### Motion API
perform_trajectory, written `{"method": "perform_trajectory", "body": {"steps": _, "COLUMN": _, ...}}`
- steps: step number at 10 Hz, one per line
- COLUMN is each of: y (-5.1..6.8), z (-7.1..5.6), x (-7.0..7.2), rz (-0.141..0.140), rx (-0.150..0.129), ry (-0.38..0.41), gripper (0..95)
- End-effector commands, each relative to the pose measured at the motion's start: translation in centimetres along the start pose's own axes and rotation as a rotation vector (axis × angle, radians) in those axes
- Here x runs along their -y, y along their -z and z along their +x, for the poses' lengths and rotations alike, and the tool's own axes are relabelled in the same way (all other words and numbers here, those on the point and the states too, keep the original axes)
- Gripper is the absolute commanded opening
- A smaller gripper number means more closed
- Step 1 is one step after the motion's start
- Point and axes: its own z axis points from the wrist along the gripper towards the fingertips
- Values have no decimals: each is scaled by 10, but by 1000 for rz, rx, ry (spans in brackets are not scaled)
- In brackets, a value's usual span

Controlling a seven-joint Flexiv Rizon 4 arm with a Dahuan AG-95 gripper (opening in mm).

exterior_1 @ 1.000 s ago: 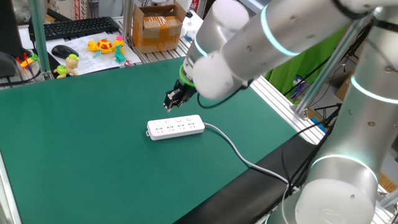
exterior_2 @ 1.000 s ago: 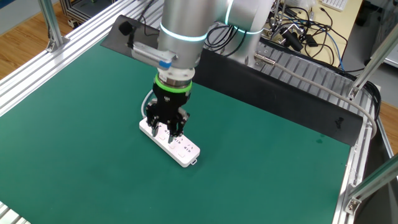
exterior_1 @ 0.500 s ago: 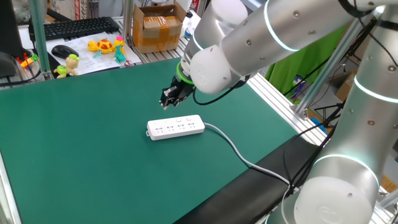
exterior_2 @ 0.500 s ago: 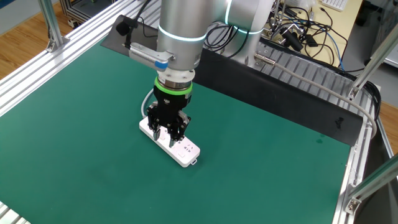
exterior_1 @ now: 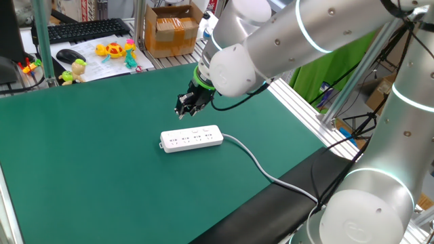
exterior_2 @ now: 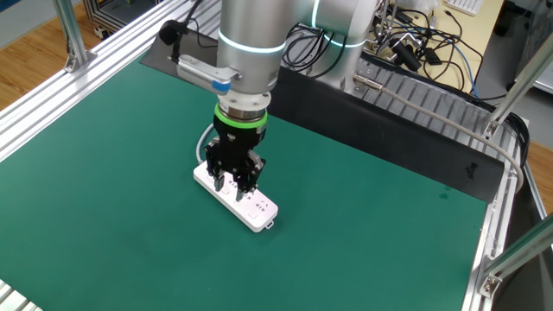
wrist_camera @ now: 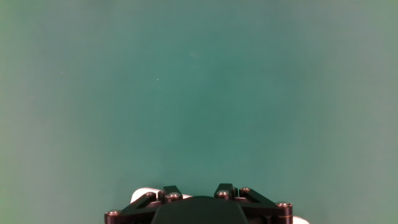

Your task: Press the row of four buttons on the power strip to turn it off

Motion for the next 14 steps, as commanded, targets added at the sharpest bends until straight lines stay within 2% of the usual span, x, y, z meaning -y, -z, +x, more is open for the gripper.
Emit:
{"method": "perform_trajectory", "body": {"steps": 1, "y": 1, "z": 2, "x": 0, "rz": -1, "rx": -4, "ry": -27, "gripper": 380}}
{"method": "perform_trajectory", "body": {"steps": 5, "y": -1, "z": 5, "x": -1, "rz": -5, "rx": -4, "ry": -58, "gripper": 380}}
{"method": "perform_trajectory", "body": {"steps": 9, "y": -4, "z": 7, "x": 1, "rz": 8, "rx": -5, "ry": -7, "gripper": 380}}
{"method": "perform_trajectory", "body": {"steps": 12, "y": -9, "z": 12, "x": 8, "rz": 35, "rx": 4, "ry": 44, "gripper": 380}}
{"method": "perform_trajectory", "body": {"steps": 14, "y": -11, "z": 12, "x": 10, "rz": 31, "rx": 3, "ry": 48, "gripper": 380}}
